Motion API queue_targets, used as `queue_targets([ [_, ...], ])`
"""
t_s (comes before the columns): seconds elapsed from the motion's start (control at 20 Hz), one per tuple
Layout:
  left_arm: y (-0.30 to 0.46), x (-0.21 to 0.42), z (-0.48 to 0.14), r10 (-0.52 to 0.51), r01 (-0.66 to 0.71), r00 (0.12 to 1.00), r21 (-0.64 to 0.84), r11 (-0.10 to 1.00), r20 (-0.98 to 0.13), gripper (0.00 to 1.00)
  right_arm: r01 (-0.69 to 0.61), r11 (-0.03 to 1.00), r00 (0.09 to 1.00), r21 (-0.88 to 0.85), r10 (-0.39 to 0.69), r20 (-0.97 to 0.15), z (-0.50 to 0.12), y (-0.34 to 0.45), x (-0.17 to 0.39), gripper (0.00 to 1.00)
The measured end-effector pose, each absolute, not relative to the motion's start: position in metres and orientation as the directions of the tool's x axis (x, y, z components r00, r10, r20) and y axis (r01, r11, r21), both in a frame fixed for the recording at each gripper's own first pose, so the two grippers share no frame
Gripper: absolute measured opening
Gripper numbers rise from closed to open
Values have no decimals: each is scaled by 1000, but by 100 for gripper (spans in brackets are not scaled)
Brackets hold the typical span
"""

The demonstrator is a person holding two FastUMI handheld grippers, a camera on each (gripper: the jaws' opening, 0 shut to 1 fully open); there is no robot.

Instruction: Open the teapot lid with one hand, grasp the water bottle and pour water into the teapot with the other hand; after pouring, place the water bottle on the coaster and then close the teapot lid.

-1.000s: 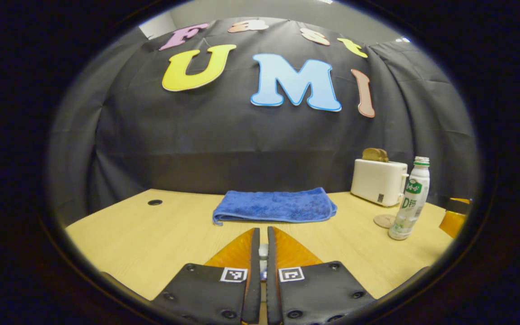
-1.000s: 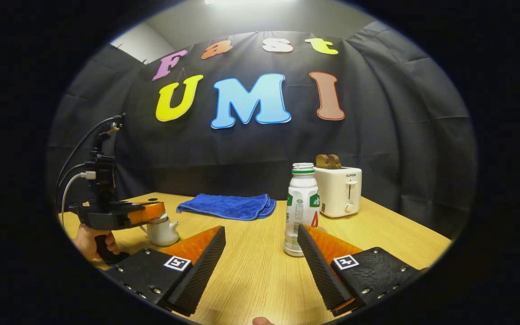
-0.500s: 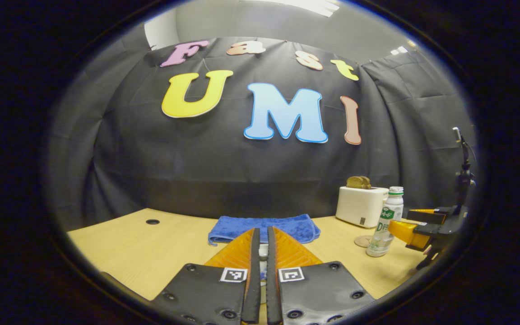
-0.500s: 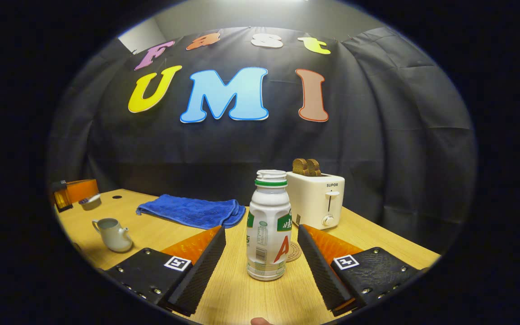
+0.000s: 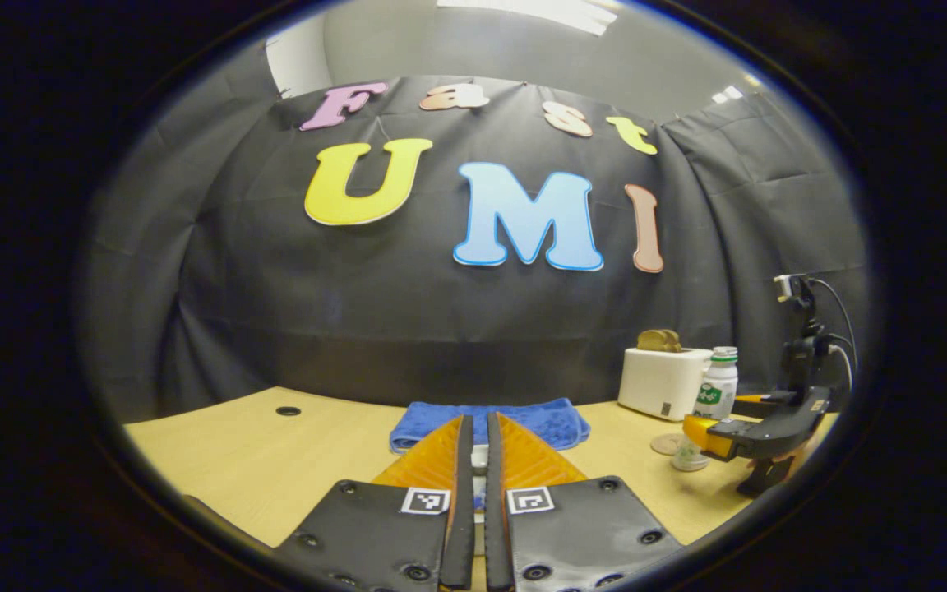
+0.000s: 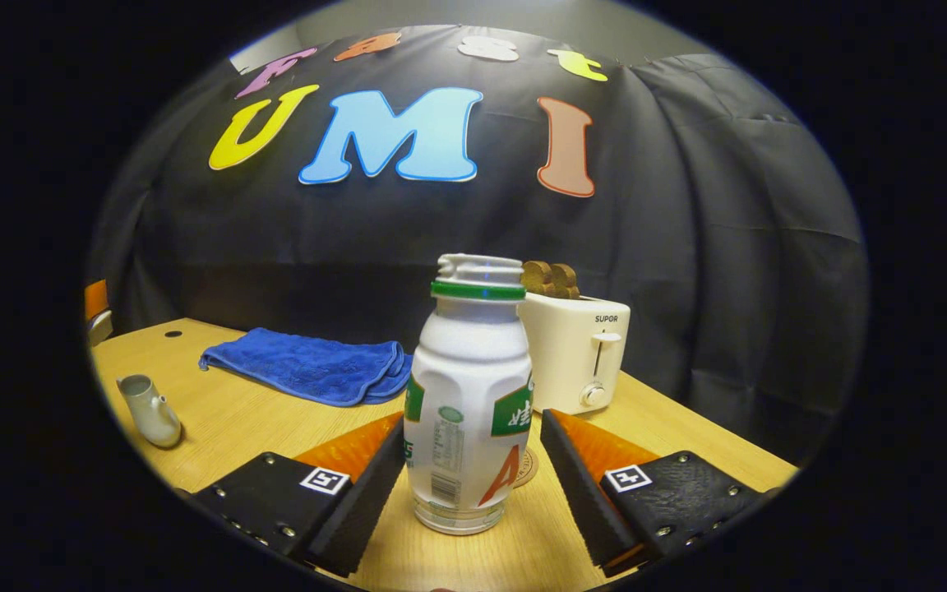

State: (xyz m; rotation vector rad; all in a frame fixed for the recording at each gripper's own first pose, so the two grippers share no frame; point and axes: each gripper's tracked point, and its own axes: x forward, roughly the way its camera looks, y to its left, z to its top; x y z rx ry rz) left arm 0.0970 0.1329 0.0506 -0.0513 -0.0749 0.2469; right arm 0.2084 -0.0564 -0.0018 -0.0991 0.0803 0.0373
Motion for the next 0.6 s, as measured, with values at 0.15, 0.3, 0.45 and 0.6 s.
queue_targets([
  [0.15, 130, 98, 48, 236, -232, 970, -61, 971, 65, 11, -29, 995, 997, -95, 23, -72, 1, -59, 211, 75],
  [0.3, 124, 97, 52, 219, -214, 973, -70, 974, 72, 11, -21, 995, 998, -97, 15, -67, 2, -61, 209, 74],
  [0.45, 109, 84, 71, 183, -173, 977, -102, 980, 107, 15, -38, 991, 999, -132, 33, -42, 15, -54, 202, 70],
  [0.6, 100, 51, 94, 167, -156, 975, -81, 984, 148, 11, -79, 980, 997, -184, 75, -31, 22, -35, 190, 70],
])
